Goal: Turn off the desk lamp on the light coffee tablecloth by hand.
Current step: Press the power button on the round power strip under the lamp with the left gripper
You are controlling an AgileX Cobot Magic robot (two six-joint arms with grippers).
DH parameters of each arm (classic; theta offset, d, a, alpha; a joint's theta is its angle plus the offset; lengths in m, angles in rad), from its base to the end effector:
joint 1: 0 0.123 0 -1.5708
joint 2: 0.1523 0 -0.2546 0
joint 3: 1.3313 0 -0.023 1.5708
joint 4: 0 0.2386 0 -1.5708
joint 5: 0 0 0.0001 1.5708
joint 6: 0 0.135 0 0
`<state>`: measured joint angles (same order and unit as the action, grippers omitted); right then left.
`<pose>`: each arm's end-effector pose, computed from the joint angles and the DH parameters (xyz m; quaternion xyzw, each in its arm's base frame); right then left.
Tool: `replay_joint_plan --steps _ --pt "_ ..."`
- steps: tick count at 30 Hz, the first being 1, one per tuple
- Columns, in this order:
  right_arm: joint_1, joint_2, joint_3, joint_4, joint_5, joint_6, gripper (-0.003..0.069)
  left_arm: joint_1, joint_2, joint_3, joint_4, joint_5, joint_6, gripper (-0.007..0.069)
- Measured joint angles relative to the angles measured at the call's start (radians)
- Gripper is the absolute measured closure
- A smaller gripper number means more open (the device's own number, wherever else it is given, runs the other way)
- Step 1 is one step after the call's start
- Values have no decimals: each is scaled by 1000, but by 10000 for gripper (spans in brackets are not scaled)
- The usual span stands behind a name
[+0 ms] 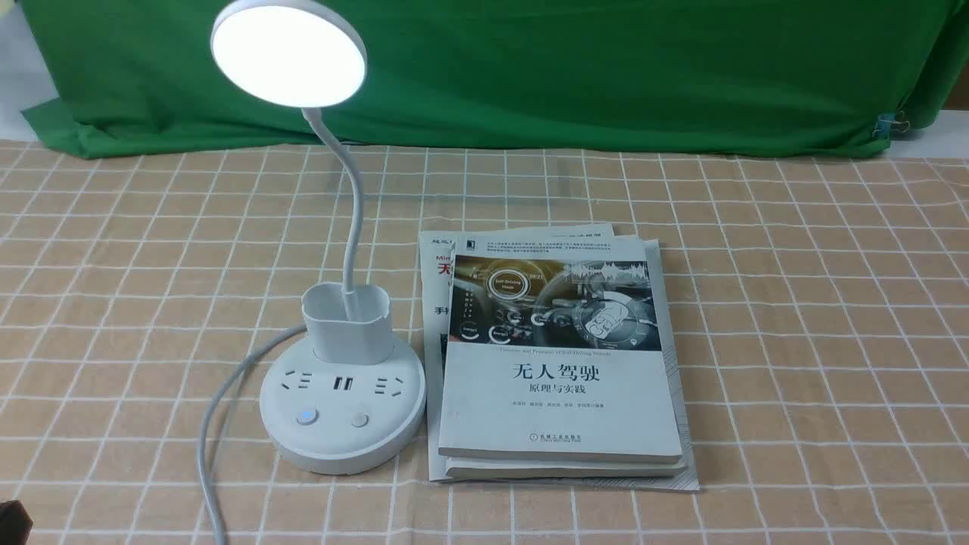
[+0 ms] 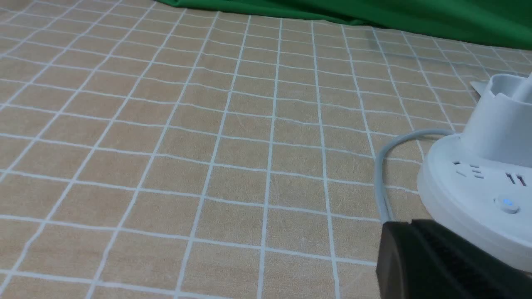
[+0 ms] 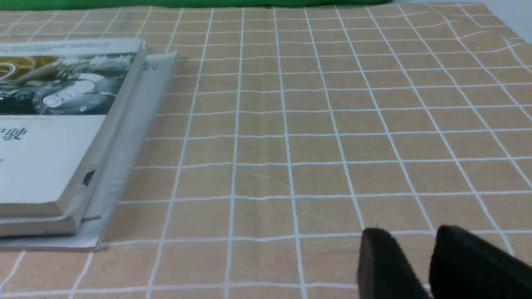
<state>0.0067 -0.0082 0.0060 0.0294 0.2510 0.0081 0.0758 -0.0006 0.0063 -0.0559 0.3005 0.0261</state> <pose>0.1168 0.0018 0.1820 0.0090 0.7618 0.0168 0.6475 0.1158 0.0066 0.1745 -0.0350 0.7792 0.0087 0.6257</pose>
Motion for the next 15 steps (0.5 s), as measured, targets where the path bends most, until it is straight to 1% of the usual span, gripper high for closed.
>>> replay_joint_plan --steps 15 --pt "0 0 0 0 0 0 416 0 0 0 0 0 11 624"
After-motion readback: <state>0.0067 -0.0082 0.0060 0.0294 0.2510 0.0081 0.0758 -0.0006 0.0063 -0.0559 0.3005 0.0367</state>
